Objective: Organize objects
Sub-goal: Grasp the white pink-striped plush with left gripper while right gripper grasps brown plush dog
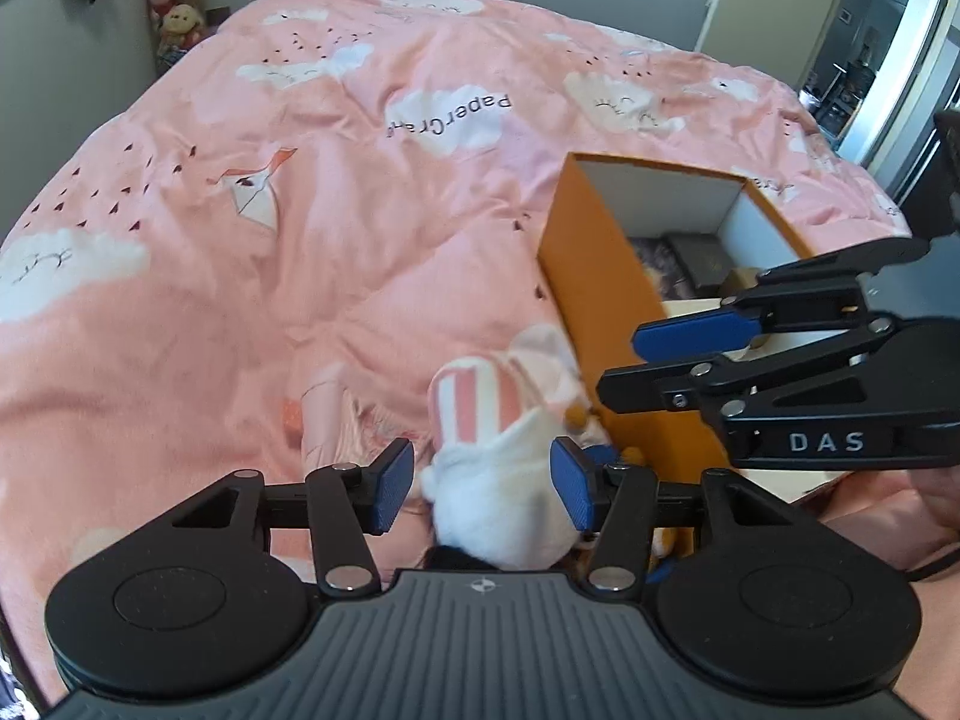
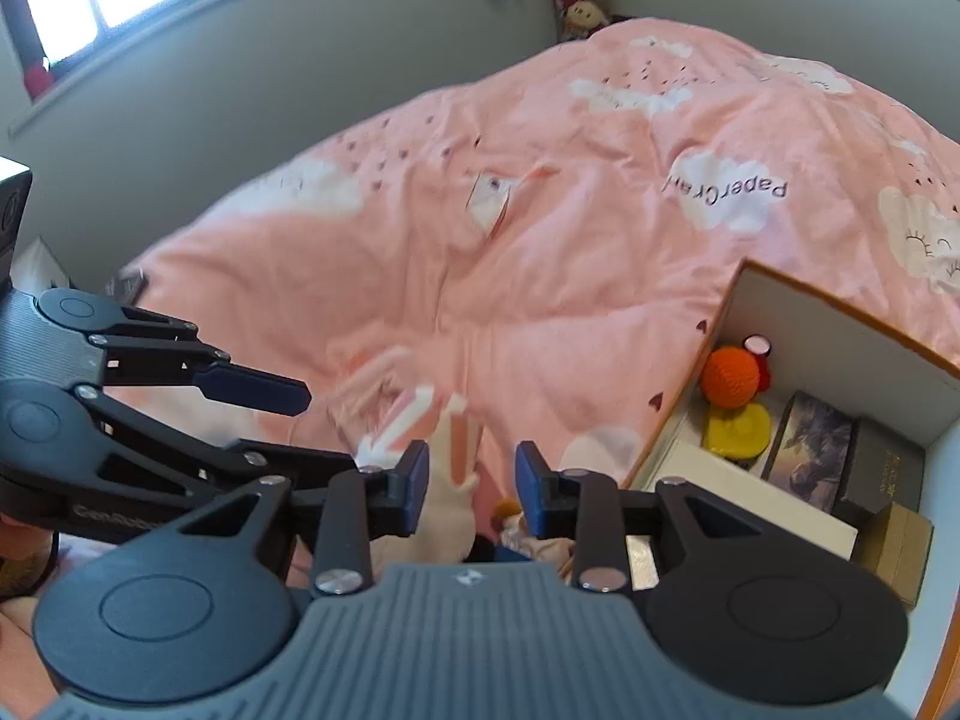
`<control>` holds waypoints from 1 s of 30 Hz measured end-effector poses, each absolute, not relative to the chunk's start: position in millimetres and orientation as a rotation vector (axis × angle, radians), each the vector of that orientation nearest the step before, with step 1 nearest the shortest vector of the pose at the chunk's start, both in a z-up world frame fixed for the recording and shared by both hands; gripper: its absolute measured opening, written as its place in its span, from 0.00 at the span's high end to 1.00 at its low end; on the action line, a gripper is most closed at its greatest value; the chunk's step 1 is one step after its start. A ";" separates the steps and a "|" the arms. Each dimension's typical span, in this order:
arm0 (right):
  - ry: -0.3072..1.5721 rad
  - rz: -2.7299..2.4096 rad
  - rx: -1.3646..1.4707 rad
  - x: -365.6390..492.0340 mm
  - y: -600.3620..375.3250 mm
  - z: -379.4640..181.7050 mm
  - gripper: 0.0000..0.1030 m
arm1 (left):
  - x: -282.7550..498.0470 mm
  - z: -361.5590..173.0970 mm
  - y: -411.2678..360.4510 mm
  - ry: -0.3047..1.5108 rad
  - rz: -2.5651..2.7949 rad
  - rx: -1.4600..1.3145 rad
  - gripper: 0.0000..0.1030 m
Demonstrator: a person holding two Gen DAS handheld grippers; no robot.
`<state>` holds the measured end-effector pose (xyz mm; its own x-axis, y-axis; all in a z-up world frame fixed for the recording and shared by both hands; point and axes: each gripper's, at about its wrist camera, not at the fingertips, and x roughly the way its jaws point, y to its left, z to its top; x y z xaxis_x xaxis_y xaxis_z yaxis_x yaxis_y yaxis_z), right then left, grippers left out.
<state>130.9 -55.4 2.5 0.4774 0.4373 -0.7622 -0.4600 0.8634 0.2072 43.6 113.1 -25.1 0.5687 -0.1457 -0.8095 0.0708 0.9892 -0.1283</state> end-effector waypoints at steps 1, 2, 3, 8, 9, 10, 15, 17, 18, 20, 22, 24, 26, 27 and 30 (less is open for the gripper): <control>0.924 0.541 -0.042 130.1 -53.3 0.5 0.66 | 43.4 -28.4 115.3 0.951 -0.131 -0.100 0.36; 0.924 0.528 -0.061 129.2 -50.9 -1.4 0.66 | 42.8 -31.6 117.7 0.945 -0.139 -0.127 0.33; 0.922 0.515 -0.082 128.3 -49.0 -3.3 0.66 | 43.3 -35.2 120.4 0.946 -0.144 -0.156 0.33; 0.917 0.464 -0.123 128.1 -48.3 -7.8 0.66 | 49.2 -52.3 125.9 0.981 -0.156 -0.241 0.33; 0.917 0.457 -0.122 128.4 -48.9 -8.2 0.66 | 50.2 -55.7 125.3 0.989 -0.156 -0.252 0.33; 0.918 0.451 -0.120 129.8 -48.5 -8.7 0.67 | 51.6 -59.1 124.7 0.999 -0.155 -0.262 0.33; 0.929 0.438 -0.123 132.5 -49.4 -11.7 0.66 | 56.3 -70.3 121.6 1.010 -0.171 -0.303 0.33; 0.935 0.436 -0.123 133.1 -49.4 -13.0 0.66 | 57.2 -72.2 120.4 1.001 -0.173 -0.301 0.38; 0.937 0.434 -0.125 132.8 -49.6 -13.7 0.66 | 57.4 -72.1 119.3 0.999 -0.172 -0.297 0.39; 0.939 0.428 -0.130 132.6 -49.4 -14.2 0.65 | 56.6 -71.9 118.4 0.994 -0.172 -0.292 0.42; 0.942 0.426 -0.132 132.1 -49.6 -14.3 0.65 | 54.7 -70.5 117.0 0.985 -0.167 -0.282 0.44; 0.943 0.423 -0.136 131.9 -49.3 -13.6 0.65 | 51.6 -64.3 114.0 0.981 -0.159 -0.256 0.46; 0.941 0.423 -0.143 130.9 -48.5 -11.7 0.65 | 43.6 -51.4 111.1 0.966 -0.153 -0.205 0.47; 0.940 0.425 -0.147 130.6 -48.2 -10.3 0.65 | 38.9 -43.5 110.8 0.951 -0.156 -0.180 0.47; 0.938 0.447 -0.168 130.0 -46.3 -3.9 0.65 | 25.6 -22.2 117.8 0.935 -0.160 -0.164 0.47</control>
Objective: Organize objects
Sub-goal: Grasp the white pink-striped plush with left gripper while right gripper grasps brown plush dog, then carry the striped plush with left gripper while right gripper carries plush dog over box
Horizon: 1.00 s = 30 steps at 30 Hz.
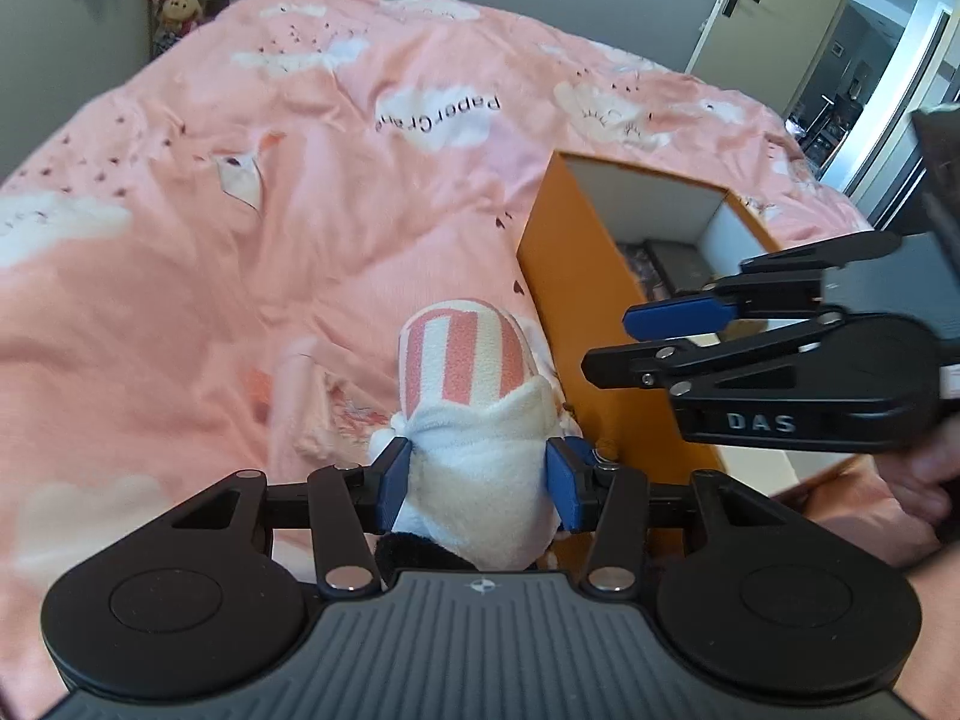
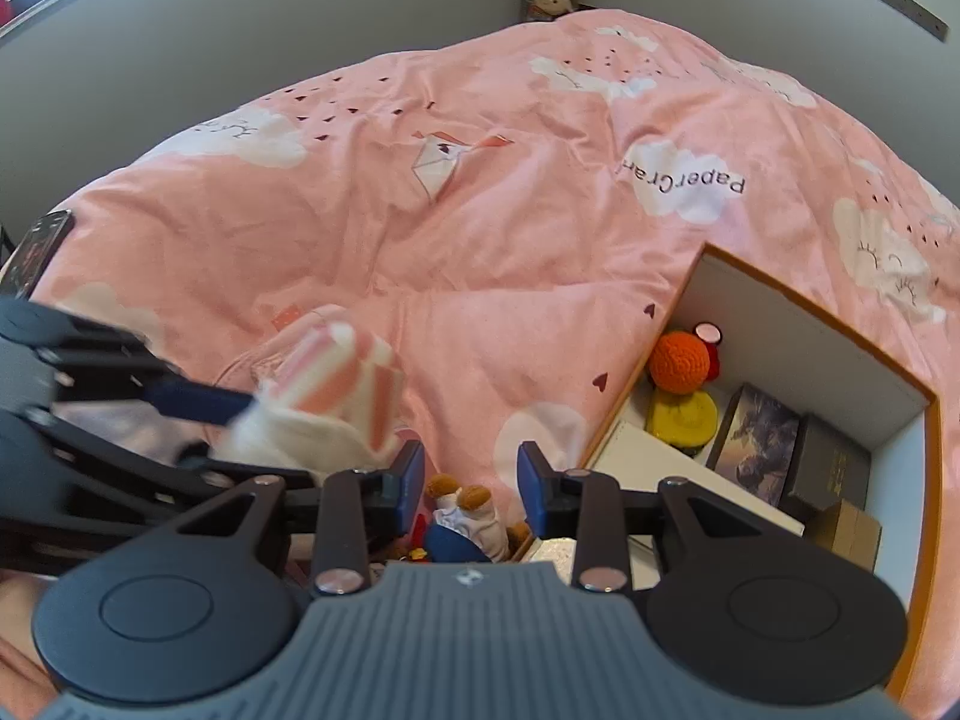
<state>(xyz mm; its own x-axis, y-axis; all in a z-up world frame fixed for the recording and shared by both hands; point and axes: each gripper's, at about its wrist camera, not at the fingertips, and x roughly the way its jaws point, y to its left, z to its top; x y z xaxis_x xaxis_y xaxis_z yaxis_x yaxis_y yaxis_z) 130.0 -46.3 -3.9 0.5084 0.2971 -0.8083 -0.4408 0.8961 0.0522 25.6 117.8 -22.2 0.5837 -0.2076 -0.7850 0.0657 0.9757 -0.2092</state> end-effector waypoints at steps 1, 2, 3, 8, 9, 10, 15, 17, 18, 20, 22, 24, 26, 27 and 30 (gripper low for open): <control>0.942 0.462 -0.184 129.6 -44.9 -1.8 0.65 | 21.7 -16.1 120.8 0.931 -0.158 -0.160 0.47; 0.953 0.483 -0.208 129.3 -42.5 -0.2 0.63 | 18.2 -11.2 123.9 0.933 -0.155 -0.159 0.47; 0.969 0.507 -0.239 128.8 -38.7 0.9 0.61 | 15.6 -7.6 127.2 0.940 -0.152 -0.164 0.47; 1.107 0.689 -0.403 125.0 -6.6 -4.8 0.52 | 5.5 -15.6 138.2 0.980 -0.142 -0.198 0.47; 1.152 0.729 -0.436 124.7 0.5 -9.4 0.52 | 5.8 -21.2 138.0 0.988 -0.131 -0.200 0.47; 1.198 0.760 -0.471 125.0 7.6 -14.8 0.52 | 5.1 -25.8 137.5 0.989 -0.121 -0.200 0.47; 1.319 0.800 -0.676 130.0 34.8 -36.9 0.48 | 4.6 -37.4 142.1 0.981 -0.115 -0.214 0.47; 1.348 0.789 -0.739 134.5 40.9 -43.7 0.38 | 2.2 -38.6 148.7 0.975 -0.121 -0.242 0.47; 1.364 0.789 -0.776 135.7 43.5 -47.8 0.38 | 1.5 -39.8 151.6 0.972 -0.122 -0.255 0.47; 1.402 0.786 -0.826 136.8 47.4 -56.5 0.38 | 0.4 -41.8 155.6 0.966 -0.126 -0.275 0.47; 1.462 0.792 -0.846 136.3 50.0 -67.1 0.36 | -0.3 -42.7 157.7 0.960 -0.131 -0.283 0.47; 1.489 0.785 -0.871 135.8 51.4 -76.9 0.32 | -0.2 -43.8 158.3 0.956 -0.136 -0.285 0.47; 1.496 0.785 -0.867 137.1 52.0 -82.0 0.30 | -0.3 -44.6 158.1 0.951 -0.140 -0.282 0.47; 1.500 0.779 -0.858 138.5 52.1 -84.0 0.30 | -0.4 -45.0 158.2 0.950 -0.141 -0.282 0.47; 1.506 0.767 -0.839 141.3 51.4 -89.9 0.29 | -0.8 -45.3 158.3 0.949 -0.142 -0.284 0.47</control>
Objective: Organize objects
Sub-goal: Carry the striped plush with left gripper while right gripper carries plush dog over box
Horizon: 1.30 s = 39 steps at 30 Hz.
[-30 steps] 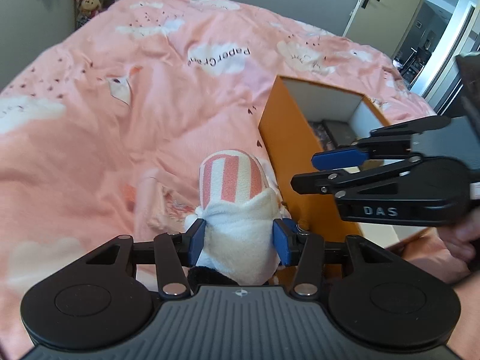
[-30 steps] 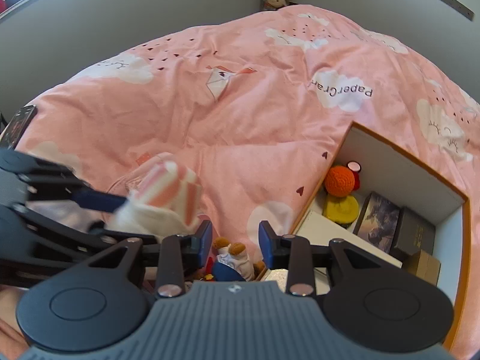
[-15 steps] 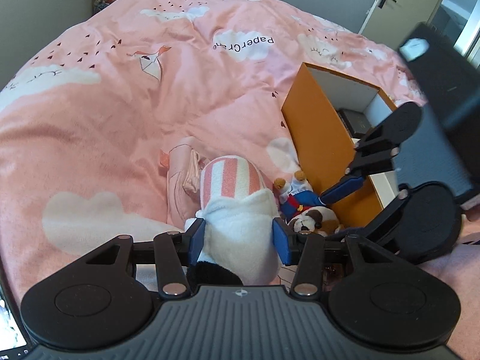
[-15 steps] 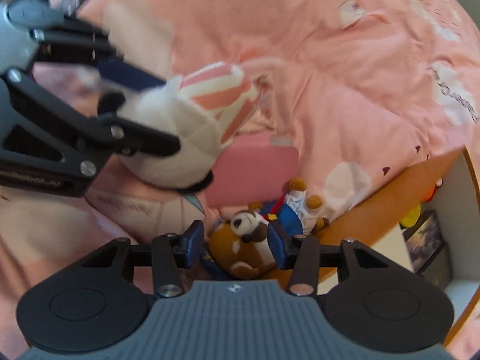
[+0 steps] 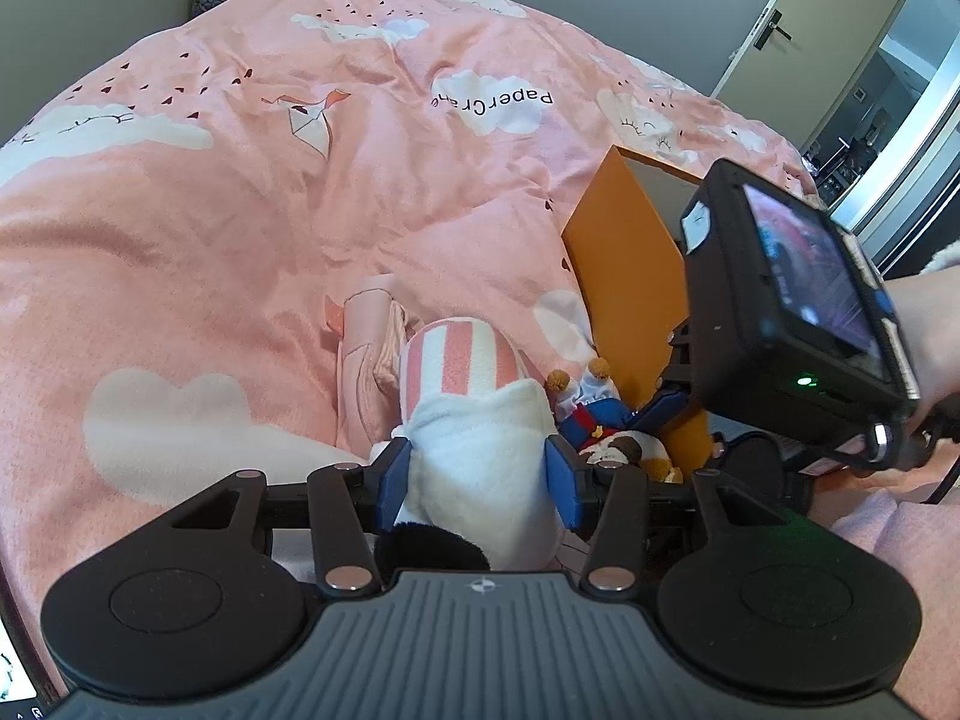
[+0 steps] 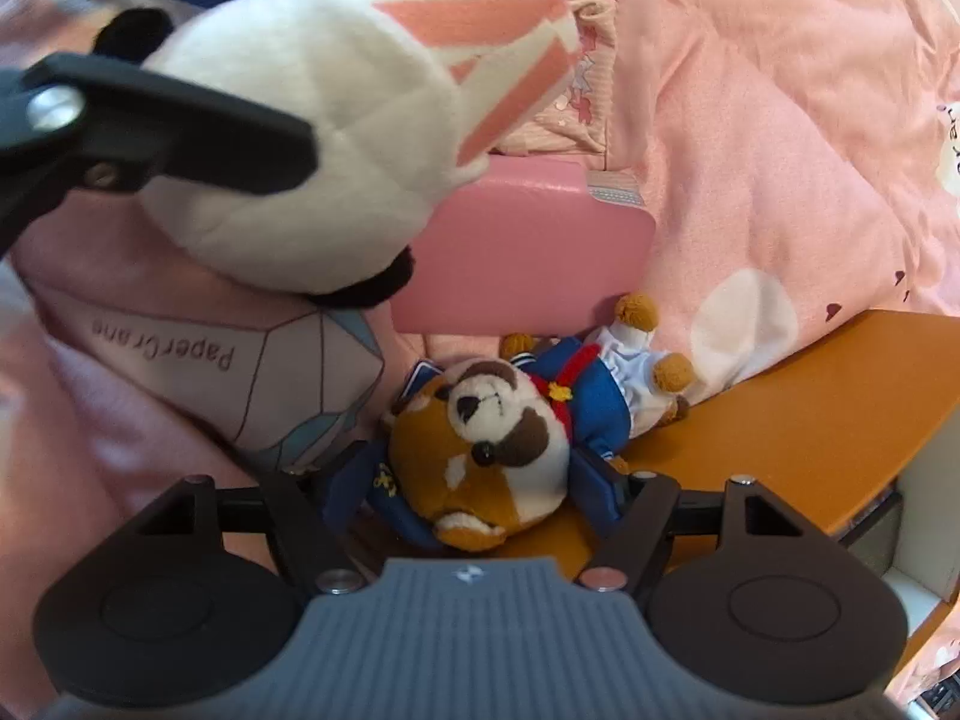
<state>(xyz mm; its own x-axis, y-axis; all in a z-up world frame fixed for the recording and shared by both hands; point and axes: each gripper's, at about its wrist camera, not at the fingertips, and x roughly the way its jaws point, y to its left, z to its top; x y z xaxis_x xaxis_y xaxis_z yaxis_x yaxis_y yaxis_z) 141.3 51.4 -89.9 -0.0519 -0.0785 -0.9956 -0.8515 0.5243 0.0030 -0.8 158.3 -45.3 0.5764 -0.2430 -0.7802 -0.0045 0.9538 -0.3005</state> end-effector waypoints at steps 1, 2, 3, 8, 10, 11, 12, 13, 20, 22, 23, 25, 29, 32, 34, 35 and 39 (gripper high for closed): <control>1.511 0.764 -0.826 142.0 50.5 -91.7 0.27 | -0.6 -45.3 158.4 0.950 -0.142 -0.281 0.47; 1.513 0.761 -0.819 142.1 49.7 -93.1 0.27 | -0.7 -45.4 158.2 0.950 -0.142 -0.279 0.47; 1.508 0.760 -0.817 141.7 49.0 -94.3 0.27 | -0.8 -45.5 157.8 0.950 -0.142 -0.276 0.47; 1.457 0.743 -0.819 134.0 44.9 -94.1 0.39 | -0.9 -44.5 152.7 0.950 -0.139 -0.246 0.47; 1.428 0.747 -0.827 129.0 42.9 -89.3 0.43 | -1.2 -44.0 152.2 0.950 -0.138 -0.240 0.47; 1.434 0.761 -0.839 127.8 42.7 -86.1 0.44 | -1.3 -43.6 151.9 0.949 -0.137 -0.240 0.47; 1.421 0.763 -0.837 125.9 41.4 -82.3 0.44 | -1.3 -43.3 151.2 0.948 -0.136 -0.243 0.47; 1.409 0.763 -0.832 124.5 40.2 -78.1 0.45 | -1.3 -42.8 150.6 0.946 -0.134 -0.243 0.47; 1.261 0.767 -0.797 118.3 33.6 -31.4 0.46 | -1.8 -34.6 147.6 0.913 -0.128 -0.243 0.47; 1.212 0.768 -0.780 118.6 31.0 -15.4 0.45 | -1.5 -30.1 148.0 0.898 -0.125 -0.253 0.47; 1.191 0.767 -0.769 118.8 29.5 -7.6 0.45 | -1.4 -27.1 148.0 0.886 -0.121 -0.256 0.47; 1.136 0.772 -0.762 117.1 26.5 7.7 0.45 | -0.3 -20.2 147.6 0.865 -0.113 -0.255 0.47; 1.052 0.772 -0.748 112.3 16.9 36.8 0.45 | 2.7 -1.5 146.1 0.819 -0.110 -0.256 0.47; 1.011 0.751 -0.737 108.4 4.1 56.6 0.45 | 6.2 15.7 140.6 0.788 -0.135 -0.246 0.47; 0.991 0.744 -0.728 108.2 -10.0 69.7 0.45 | 8.8 28.2 133.8 0.770 -0.159 -0.230 0.47; 0.986 0.739 -0.725 110.5 -13.3 77.2 0.45 | 10.7 34.8 129.6 0.762 -0.175 -0.220 0.47; 0.964 0.716 -0.733 106.2 -32.9 95.3 0.45 | 22.4 61.0 112.0 0.738 -0.270 -0.211 0.47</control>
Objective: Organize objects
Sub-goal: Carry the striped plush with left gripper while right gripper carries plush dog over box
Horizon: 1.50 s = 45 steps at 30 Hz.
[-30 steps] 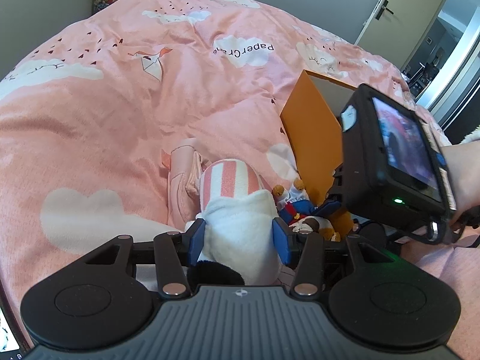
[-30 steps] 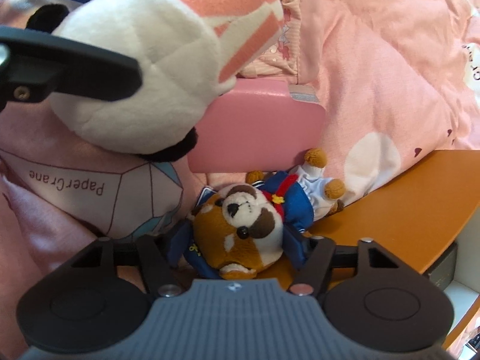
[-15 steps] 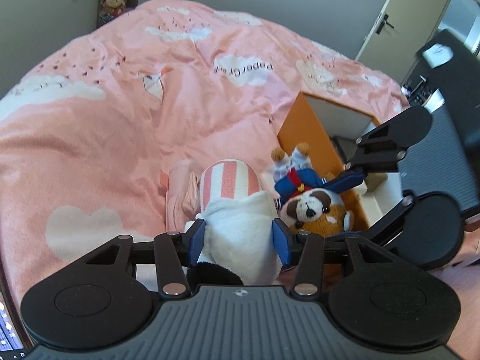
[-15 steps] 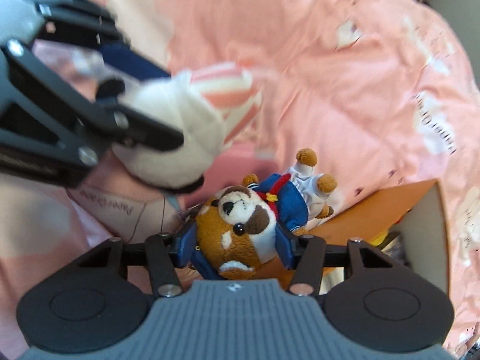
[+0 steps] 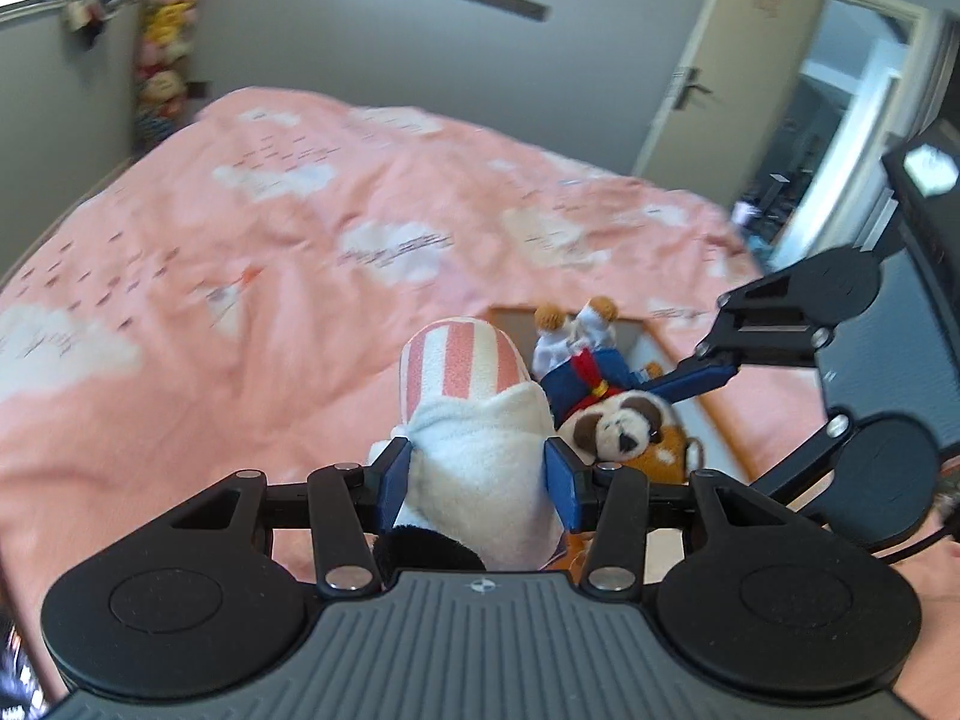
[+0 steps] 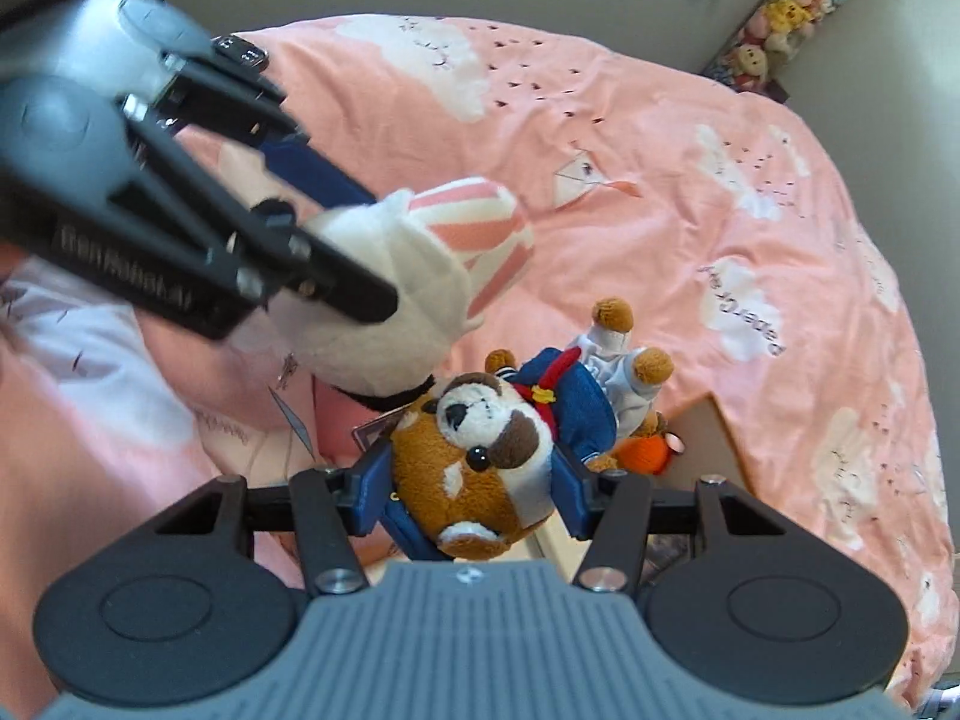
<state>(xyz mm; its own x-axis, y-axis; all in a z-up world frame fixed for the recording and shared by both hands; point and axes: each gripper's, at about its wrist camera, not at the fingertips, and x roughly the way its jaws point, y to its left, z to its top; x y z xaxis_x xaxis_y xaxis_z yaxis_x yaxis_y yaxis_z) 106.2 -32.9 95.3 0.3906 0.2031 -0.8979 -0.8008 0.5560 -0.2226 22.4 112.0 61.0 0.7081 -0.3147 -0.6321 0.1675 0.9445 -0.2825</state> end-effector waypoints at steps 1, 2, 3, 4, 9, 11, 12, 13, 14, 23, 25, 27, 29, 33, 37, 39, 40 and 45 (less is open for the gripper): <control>0.962 0.708 -0.733 105.3 -39.9 97.7 0.45 | 25.5 65.9 105.8 0.735 -0.298 -0.212 0.47; 0.967 0.701 -0.734 104.4 -46.9 102.1 0.45 | 30.0 71.1 98.9 0.736 -0.327 -0.211 0.47; 0.975 0.695 -0.737 98.4 -56.5 109.0 0.45 | 34.3 75.1 90.7 0.739 -0.352 -0.207 0.47; 0.984 0.688 -0.743 97.9 -64.1 108.0 0.45 | 40.1 78.7 81.5 0.744 -0.377 -0.202 0.47; 1.063 0.650 -0.800 88.6 -100.8 102.9 0.45 | 74.9 76.3 36.1 0.808 -0.478 -0.207 0.48; 1.114 0.636 -0.805 90.2 -117.7 95.3 0.45 | 91.2 66.3 20.0 0.850 -0.503 -0.223 0.48; 1.138 0.629 -0.803 90.9 -127.5 91.8 0.45 | 98.2 60.0 12.6 0.875 -0.515 -0.228 0.48; 1.164 0.623 -0.795 93.4 -134.8 85.7 0.45 | 104.3 52.0 5.7 0.900 -0.525 -0.232 0.48; 1.189 0.621 -0.786 95.8 -141.6 78.9 0.45 | 110.8 43.7 -1.7 0.928 -0.529 -0.234 0.48; 1.344 0.709 -0.766 110.3 -172.9 17.0 0.45 | 139.2 -30.5 -45.2 1.148 -0.510 -0.185 0.48; 1.376 0.741 -0.759 115.6 -177.1 6.5 0.45 | 142.4 -40.4 -51.3 1.184 -0.515 -0.177 0.48; 1.396 0.762 -0.754 117.8 -180.8 -2.4 0.44 | 146.3 -50.4 -56.8 1.208 -0.515 -0.167 0.48; 1.416 0.787 -0.734 122.0 -184.6 -9.5 0.44 | 148.7 -58.2 -61.9 1.228 -0.516 -0.156 0.48; 1.451 0.824 -0.730 128.9 -186.1 -23.0 0.44 | 155.0 -69.5 -71.3 1.248 -0.518 -0.138 0.48; 1.472 0.842 -0.742 140.6 -180.0 -39.0 0.43 | 162.7 -79.8 -76.3 1.271 -0.501 -0.124 0.48; 1.493 0.856 -0.746 144.6 -179.6 -46.5 0.43 | 165.4 -85.0 -78.0 1.288 -0.498 -0.126 0.48; 1.502 0.863 -0.748 146.0 -179.4 -50.1 0.43 | 166.2 -87.5 -79.4 1.297 -0.500 -0.122 0.48; 1.533 0.876 -0.757 151.4 -177.9 -62.6 0.41 | 166.2 -90.9 -86.2 1.295 -0.493 -0.090 0.48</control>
